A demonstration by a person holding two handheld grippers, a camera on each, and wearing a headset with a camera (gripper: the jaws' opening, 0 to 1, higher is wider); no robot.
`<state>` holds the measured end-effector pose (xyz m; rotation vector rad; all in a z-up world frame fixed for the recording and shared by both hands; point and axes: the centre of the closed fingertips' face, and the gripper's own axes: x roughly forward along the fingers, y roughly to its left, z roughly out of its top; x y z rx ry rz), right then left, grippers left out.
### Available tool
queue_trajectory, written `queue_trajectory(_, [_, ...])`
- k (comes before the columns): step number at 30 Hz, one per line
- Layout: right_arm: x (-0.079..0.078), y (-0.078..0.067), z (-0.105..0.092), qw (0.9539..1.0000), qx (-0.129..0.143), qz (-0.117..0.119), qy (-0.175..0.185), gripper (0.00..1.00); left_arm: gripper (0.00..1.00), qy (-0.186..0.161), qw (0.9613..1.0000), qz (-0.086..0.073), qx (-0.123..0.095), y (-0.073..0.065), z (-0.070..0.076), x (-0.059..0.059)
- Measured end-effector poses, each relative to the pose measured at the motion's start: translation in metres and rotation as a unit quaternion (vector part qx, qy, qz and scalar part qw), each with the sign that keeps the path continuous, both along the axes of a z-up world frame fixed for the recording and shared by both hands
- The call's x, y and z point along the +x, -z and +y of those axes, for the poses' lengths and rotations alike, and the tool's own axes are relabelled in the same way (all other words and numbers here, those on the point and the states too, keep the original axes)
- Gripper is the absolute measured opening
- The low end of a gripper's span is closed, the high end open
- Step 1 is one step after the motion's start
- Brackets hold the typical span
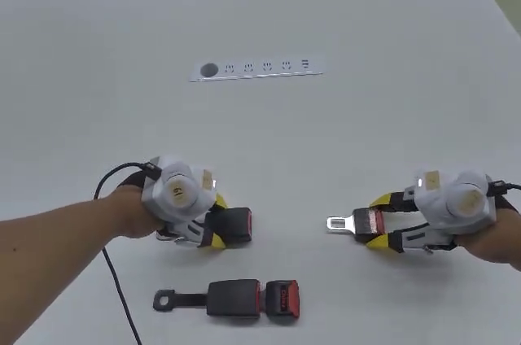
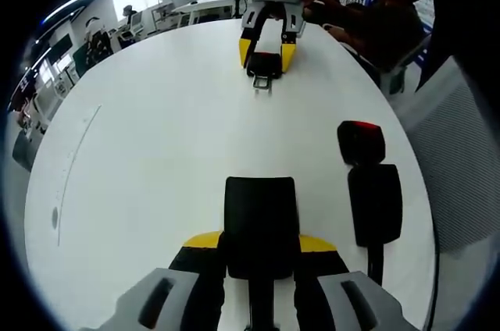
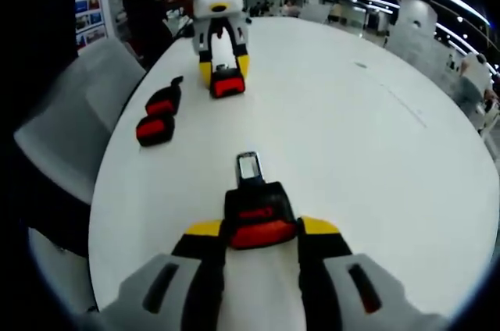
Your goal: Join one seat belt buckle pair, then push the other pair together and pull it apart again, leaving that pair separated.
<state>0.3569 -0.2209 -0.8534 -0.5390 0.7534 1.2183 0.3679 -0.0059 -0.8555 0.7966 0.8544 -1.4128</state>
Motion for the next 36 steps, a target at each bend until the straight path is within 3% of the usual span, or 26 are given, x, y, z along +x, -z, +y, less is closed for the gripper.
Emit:
queue_trajectory(4, [-0.002,0.0,0.0,0.9999,-0.012,-0.008,-0.008,0.37,0.35,0.006,0.9999,0.005,0.011,-0.001,-0.002,-0.001])
queue_trajectory(6, [0.0,-0.002,0.0,0.9997,-0.015,-0.018,-0.003,0.43,0.37,0.003,0.9997,0.017,0.018,-0.002,-0.003,-0.003])
queue_trajectory(8, [0.006,-0.011,0.005,0.9993,0.011,-0.023,0.029,0.53,0.43,-0.024,0.999,0.026,0.026,-0.004,-0.003,-0.004])
queue_trajectory(10, [0.012,-0.017,0.004,0.9974,0.025,-0.025,0.063,0.62,0.53,-0.048,0.9987,0.014,0.008,-0.011,-0.005,0.002])
queue_trajectory(11, [0.015,-0.022,0.004,0.9963,0.033,-0.032,0.072,0.64,0.56,-0.068,0.9976,0.016,-0.006,-0.016,-0.008,0.004])
queue_trajectory(12, [0.017,-0.027,0.004,0.9943,0.046,-0.035,0.09,0.66,0.6,-0.095,0.9949,0.02,-0.024,-0.024,-0.01,0.007])
queue_trajectory(16, [0.024,-0.037,-0.002,0.9861,0.056,-0.055,0.147,0.78,0.76,-0.163,0.9844,-0.011,-0.065,-0.046,-0.006,0.022])
queue_trajectory(18, [0.025,-0.046,-0.002,0.9787,0.074,-0.057,0.183,0.79,0.8,-0.193,0.9769,-0.042,-0.082,-0.06,0.001,0.03])
queue_trajectory(20, [0.028,-0.056,-0.002,0.9709,0.09,-0.078,0.207,0.82,0.86,-0.234,0.9646,-0.054,-0.109,-0.074,0.009,0.034])
queue_trajectory(21, [0.027,-0.062,-0.001,0.9665,0.095,-0.085,0.223,0.83,0.89,-0.253,0.9576,-0.058,-0.125,-0.081,0.012,0.036])
queue_trajectory(22, [0.026,-0.063,0.0,0.9656,0.096,-0.086,0.226,0.84,0.9,-0.278,0.9464,-0.069,-0.148,-0.092,0.017,0.038])
queue_trajectory(23, [0.024,-0.066,0.002,0.965,0.094,-0.089,0.228,0.84,0.91,-0.292,0.9403,-0.075,-0.159,-0.098,0.022,0.038])
queue_trajectory(24, [0.022,-0.071,0.004,0.962,0.098,-0.097,0.236,0.84,0.93,-0.31,0.9317,-0.08,-0.171,-0.105,0.029,0.035])
queue_trajectory(27, [0.015,-0.082,0.013,0.9579,0.111,-0.11,0.241,0.9,0.96,-0.344,0.9165,-0.09,-0.183,-0.116,0.046,0.024])
queue_trajectory(28, [0.013,-0.083,0.015,0.9575,0.109,-0.114,0.241,0.9,0.96,-0.349,0.9135,-0.095,-0.186,-0.119,0.051,0.02])
queue_trajectory(29, [0.01,-0.087,0.018,0.9566,0.11,-0.116,0.244,0.9,0.97,-0.362,0.9069,-0.096,-0.193,-0.123,0.057,0.014])
queue_trajectory(32, [0.003,-0.096,0.025,0.952,0.121,-0.125,0.252,0.92,1.0,-0.378,0.8963,-0.105,-0.206,-0.13,0.071,0.001])
queue_trajectory(33, [-0.001,-0.098,0.028,0.9513,0.121,-0.129,0.253,0.92,1.0,-0.393,0.8871,-0.108,-0.217,-0.135,0.077,-0.003])
queue_trajectory(34, [-0.002,-0.099,0.029,0.951,0.121,-0.129,0.253,0.93,1.0,-0.399,0.8822,-0.107,-0.225,-0.137,0.08,-0.007])
queue_trajectory(36, [-0.009,-0.103,0.035,0.9497,0.126,-0.126,0.258,0.93,1.0,-0.404,0.8758,-0.119,-0.236,-0.141,0.089,-0.015])
